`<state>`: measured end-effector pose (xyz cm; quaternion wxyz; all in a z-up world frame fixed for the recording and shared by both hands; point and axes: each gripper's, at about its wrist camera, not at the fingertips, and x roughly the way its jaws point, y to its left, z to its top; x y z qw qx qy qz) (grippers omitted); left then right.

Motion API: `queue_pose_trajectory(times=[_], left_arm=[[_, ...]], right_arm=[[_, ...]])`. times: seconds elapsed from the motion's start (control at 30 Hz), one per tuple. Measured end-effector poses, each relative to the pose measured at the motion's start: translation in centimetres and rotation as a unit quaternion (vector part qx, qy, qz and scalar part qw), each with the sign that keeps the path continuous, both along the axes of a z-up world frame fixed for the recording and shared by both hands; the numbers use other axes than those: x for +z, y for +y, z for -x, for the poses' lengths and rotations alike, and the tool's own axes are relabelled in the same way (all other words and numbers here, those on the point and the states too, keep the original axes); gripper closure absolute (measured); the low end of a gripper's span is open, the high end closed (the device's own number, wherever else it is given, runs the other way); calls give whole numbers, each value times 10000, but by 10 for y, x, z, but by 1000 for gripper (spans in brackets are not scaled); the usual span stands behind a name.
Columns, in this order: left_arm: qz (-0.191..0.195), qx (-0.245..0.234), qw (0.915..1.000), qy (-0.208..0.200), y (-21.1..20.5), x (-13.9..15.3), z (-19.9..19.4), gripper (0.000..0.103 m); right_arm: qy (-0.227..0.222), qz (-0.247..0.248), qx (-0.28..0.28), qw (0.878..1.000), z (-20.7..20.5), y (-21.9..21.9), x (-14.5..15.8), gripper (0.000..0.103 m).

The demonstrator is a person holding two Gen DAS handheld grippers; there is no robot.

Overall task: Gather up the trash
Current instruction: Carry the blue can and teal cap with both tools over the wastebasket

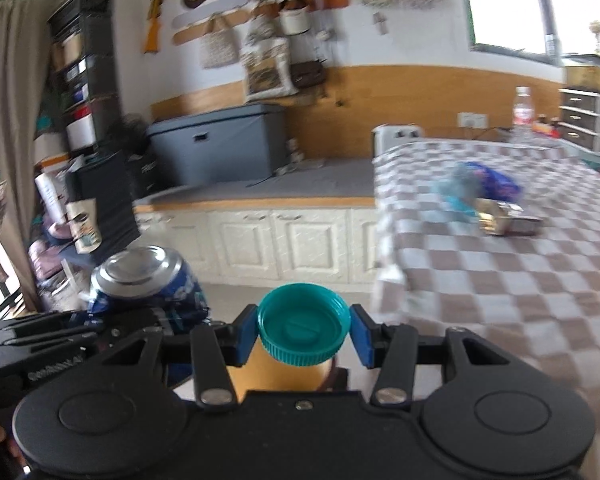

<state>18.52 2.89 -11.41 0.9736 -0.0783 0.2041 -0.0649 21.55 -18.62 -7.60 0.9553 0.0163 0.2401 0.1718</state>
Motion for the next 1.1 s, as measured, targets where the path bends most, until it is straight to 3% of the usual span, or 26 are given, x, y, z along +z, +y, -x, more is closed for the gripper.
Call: queue_pose_trajectory(times=[0.27,0.47,0.8,0.97,1.1], left_arm=[[17,232,9991,346,35,-12,-49,76],[40,343,9969,708,55,-23,-94,76],[9,312,9860,1640,72,-70,-166,76],[-97,161,9758,2177,72,-110,-196,76],[-148,61,9663,2571,68,-142,-216,76]], right_arm=[[431,533,866,9939,-67,58,10,53],[910,877,1151,9853,-129,97,-10,53],[1988,965,974,9704,-216,123,-82,53],[2464,1009,719,9612,-239,121,-124,53],[2755,876,397,9565,-253,114,-140,53]])
